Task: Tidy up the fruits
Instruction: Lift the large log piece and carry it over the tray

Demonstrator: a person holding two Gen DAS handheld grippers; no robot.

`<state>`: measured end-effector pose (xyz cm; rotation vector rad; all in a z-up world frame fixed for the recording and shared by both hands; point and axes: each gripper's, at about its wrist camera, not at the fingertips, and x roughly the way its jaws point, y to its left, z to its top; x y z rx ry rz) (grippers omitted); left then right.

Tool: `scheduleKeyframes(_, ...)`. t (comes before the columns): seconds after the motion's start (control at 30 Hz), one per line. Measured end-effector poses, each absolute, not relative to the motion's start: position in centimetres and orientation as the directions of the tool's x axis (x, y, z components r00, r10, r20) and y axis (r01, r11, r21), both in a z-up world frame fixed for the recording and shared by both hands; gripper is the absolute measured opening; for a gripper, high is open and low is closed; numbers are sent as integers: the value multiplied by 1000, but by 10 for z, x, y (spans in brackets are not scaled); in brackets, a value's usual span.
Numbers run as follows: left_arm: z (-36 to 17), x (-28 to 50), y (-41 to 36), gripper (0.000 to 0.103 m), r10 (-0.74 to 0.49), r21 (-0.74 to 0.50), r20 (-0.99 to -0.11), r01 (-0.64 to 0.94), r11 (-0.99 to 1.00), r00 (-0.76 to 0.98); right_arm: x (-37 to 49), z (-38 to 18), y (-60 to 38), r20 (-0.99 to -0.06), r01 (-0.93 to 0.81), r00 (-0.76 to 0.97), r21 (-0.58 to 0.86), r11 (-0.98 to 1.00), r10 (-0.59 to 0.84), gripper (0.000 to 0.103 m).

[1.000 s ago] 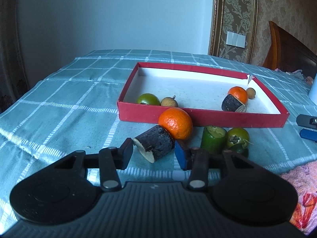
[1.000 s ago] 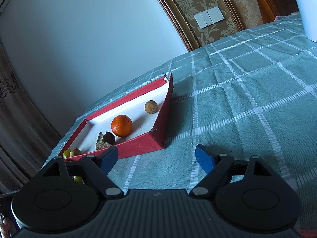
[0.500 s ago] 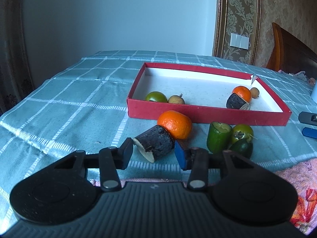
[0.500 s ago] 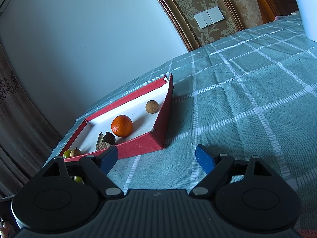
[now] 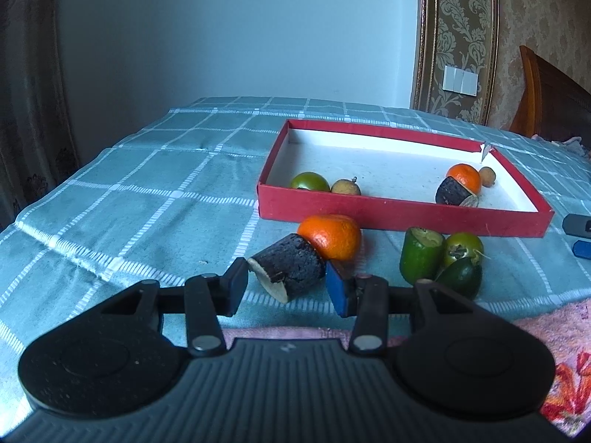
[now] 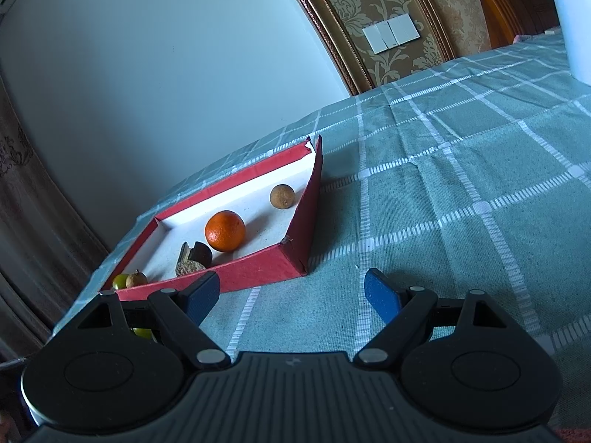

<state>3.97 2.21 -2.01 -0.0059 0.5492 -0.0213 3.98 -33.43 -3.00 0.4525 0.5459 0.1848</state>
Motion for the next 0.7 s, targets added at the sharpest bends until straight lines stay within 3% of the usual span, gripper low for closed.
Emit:
scheduleKeyframes(0.2,-21,36,26,42,-37,-26,-519,28,999,854,42,-26,-321,-501,-45,831,371,928,241,87)
scheduleKeyframes(0.57,-16,28,34,42,-48,-27,-508,40,999,860,51,-25,-273,-619,-17,785,16,1000,23,87)
scheduleKeyframes(0.7,-12,29,38,42,-45,-25,-504,38,999,862,55,-26,-273,-638,35,769,-4,999,-29,102)
